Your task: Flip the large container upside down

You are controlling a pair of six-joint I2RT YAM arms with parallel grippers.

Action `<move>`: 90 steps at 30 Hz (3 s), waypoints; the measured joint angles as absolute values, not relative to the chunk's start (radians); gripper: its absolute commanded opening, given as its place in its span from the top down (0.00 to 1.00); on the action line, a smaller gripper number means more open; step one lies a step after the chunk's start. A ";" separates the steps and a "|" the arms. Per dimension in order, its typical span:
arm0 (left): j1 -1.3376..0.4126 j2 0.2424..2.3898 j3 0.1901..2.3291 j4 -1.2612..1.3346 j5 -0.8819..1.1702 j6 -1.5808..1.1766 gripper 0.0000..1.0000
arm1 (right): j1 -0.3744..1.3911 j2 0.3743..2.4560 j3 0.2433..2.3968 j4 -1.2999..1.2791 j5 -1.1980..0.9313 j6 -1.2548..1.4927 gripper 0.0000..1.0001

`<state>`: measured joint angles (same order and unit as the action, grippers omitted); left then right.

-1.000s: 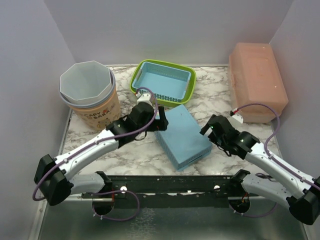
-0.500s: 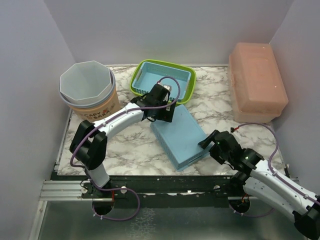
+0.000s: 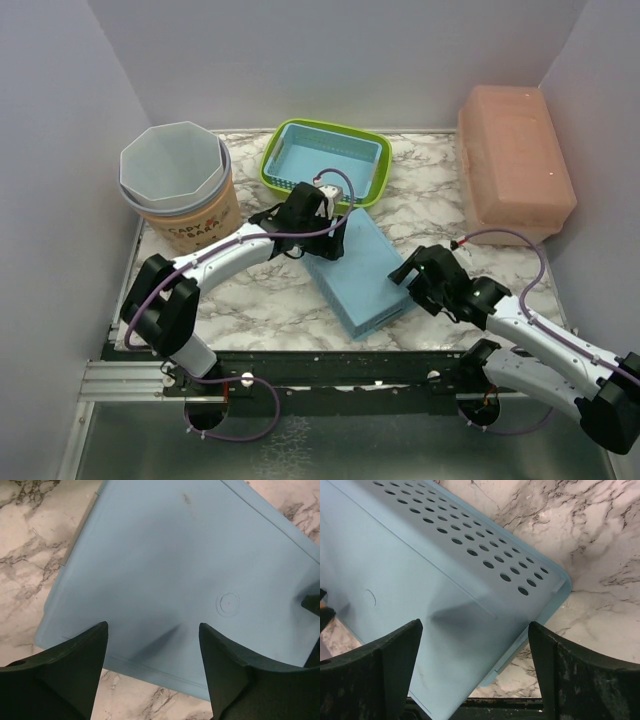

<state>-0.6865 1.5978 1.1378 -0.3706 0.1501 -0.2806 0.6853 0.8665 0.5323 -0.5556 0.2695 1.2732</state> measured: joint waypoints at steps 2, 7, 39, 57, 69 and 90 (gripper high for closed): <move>-0.686 1.561 1.092 -0.347 0.175 -0.297 0.27 | 0.685 0.894 0.560 -0.573 0.284 1.269 0.10; -0.687 1.478 1.003 -0.317 0.210 -0.343 0.30 | 0.685 0.923 0.597 -0.578 0.315 1.254 0.07; -0.635 1.460 0.937 -0.382 0.230 -0.272 0.18 | 0.685 0.969 0.601 -0.587 0.206 1.227 0.00; -0.728 1.269 0.717 -0.241 0.309 -0.546 0.18 | 0.666 1.212 0.891 -0.820 0.373 1.018 0.00; -0.863 1.198 0.554 -0.008 0.274 -0.785 0.17 | 0.660 1.240 0.962 -0.933 0.505 0.939 0.00; -0.873 1.075 0.617 -0.106 0.095 -0.785 0.05 | 0.666 1.155 1.013 -0.849 0.352 0.889 0.00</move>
<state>-0.8734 1.0752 0.6167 -0.1059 0.0952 -0.7849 0.6662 1.1549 1.0130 -0.8486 0.3523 0.8890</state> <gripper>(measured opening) 0.902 0.998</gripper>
